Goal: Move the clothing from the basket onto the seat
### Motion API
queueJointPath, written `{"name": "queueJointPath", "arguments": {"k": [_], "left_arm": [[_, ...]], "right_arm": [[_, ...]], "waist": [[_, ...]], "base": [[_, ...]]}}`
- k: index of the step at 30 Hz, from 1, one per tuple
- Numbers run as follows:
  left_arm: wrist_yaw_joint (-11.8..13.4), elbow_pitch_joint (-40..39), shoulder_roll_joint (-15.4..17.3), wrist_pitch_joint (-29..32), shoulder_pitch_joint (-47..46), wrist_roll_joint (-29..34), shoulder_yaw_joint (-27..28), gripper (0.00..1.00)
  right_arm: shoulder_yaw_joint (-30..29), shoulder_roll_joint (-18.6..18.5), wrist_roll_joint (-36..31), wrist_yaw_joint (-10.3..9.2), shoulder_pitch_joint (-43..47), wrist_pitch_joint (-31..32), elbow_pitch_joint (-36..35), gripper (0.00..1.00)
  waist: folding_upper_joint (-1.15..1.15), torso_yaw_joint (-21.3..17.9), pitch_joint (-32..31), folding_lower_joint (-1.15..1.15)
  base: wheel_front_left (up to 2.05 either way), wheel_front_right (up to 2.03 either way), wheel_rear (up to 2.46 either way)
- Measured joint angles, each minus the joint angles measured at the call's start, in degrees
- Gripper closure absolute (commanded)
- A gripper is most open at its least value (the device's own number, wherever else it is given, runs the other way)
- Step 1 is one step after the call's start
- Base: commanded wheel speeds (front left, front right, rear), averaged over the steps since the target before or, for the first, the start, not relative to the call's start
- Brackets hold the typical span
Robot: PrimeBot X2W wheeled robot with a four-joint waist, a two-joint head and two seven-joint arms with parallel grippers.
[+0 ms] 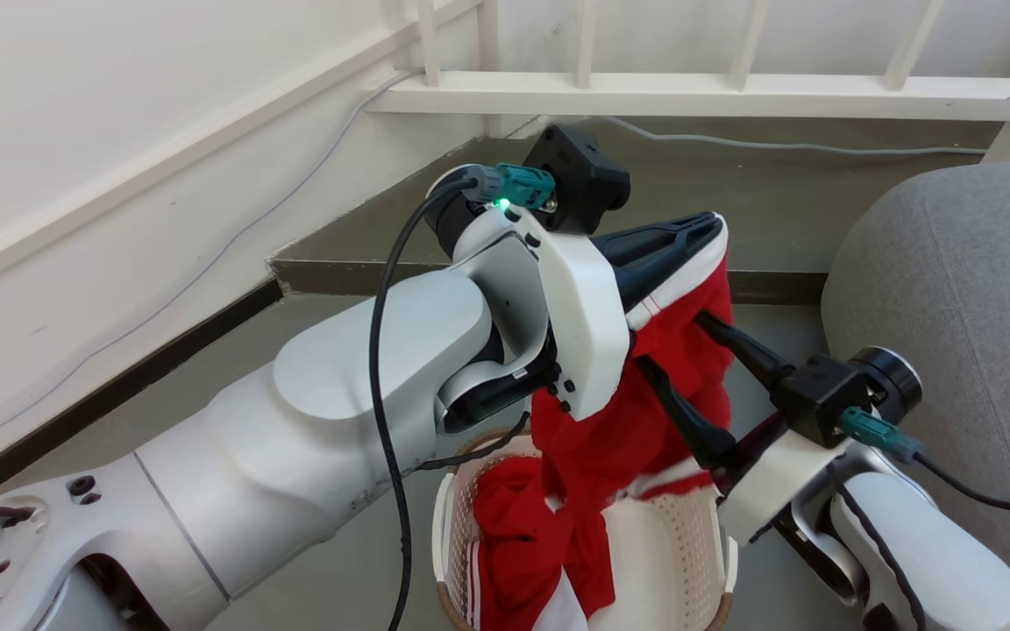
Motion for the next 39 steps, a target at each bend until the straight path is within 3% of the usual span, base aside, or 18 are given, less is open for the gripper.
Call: {"name": "queueJointPath", "arguments": {"k": [11, 12, 13, 14, 15, 16, 26, 27, 28, 29, 39], "left_arm": [[0.0, -0.8, -1.8, -0.7, -0.7, -1.3, -1.7, 1.0], [0.0, -0.9, -1.8, -0.9, -0.7, -1.6, -1.8, 1.0], [0.0, -1.0, -2.0, -0.9, -0.7, -1.6, -2.0, 1.0], [0.0, -1.0, -2.0, -0.9, -0.7, -1.7, -2.2, 1.0], [0.0, -1.0, -2.1, -0.9, -0.7, -1.7, -2.4, 1.0], [0.0, -1.0, -2.1, -1.0, -0.7, -1.8, -2.5, 1.0], [0.0, 0.1, -1.5, -3.0, -0.7, -2.1, -3.0, 1.0], [0.0, 0.4, -1.5, -3.3, -0.7, -2.1, -3.0, 0.76], [0.0, 0.6, -1.4, -3.6, -0.7, -2.1, -3.0, 0.29], [0.0, 0.8, -1.4, -4.1, -0.7, -2.1, -3.0, 0.0], [0.0, 2.2, -1.2, -6.9, -0.4, -1.0, -3.3, 0.0]], "right_arm": [[-0.1, 4.4, -0.9, 0.0, -2.5, 0.0, 5.9, 0.02], [-0.1, 4.7, -0.9, 0.0, -2.8, 0.0, 6.1, 0.15], [-0.1, 4.9, -0.8, 0.0, -3.1, 0.0, 6.2, 0.5], [-0.1, 5.1, -0.8, 0.0, -3.3, 0.0, 6.4, 0.64], [-0.1, 5.2, -0.8, 0.0, -3.4, 0.0, 6.5, 0.91], [-0.1, 5.3, -0.8, 0.0, -3.5, 0.0, 6.6, 1.0], [0.5, 4.4, 0.9, 0.0, -3.6, 0.0, 5.3, 1.0], [0.5, 4.1, 1.0, 0.0, -3.6, 0.0, 4.9, 1.0], [0.5, 3.9, 1.0, 0.0, -3.6, 0.0, 4.5, 1.0], [0.6, 3.7, 1.3, 0.0, -3.6, 0.0, 4.1, 1.0], [1.0, 1.7, 2.7, 0.0, -3.6, 0.0, 0.4, 1.0]], "waist": [[0.0, 1.3, -0.9, 0.0], [0.0, 1.4, -0.9, 0.0], [0.0, 1.5, -0.9, 0.0], [0.0, 1.6, -0.9, 0.0], [0.0, 1.7, -0.8, 0.0], [0.0, 1.7, -0.8, 0.0], [0.0, 0.9, -0.4, 0.0], [0.0, 0.8, -0.3, 0.0], [0.0, 0.7, -0.3, 0.0], [0.0, 0.6, -0.2, 0.0], [0.0, -1.2, 0.2, 0.0]], "base": [[0.0, 0.0, 0.0], [0.0, 0.0, 0.0], [0.0, 0.0, 0.0], [0.0, 0.0, 0.0], [0.0, 0.0, 0.0], [0.0, 0.0, 0.0], [0.0, 0.0, 0.0], [0.0, 0.0, 0.0], [0.0, 0.0, 0.0], [0.0, 0.0, 0.0], [0.0, 0.0, 0.0]]}}
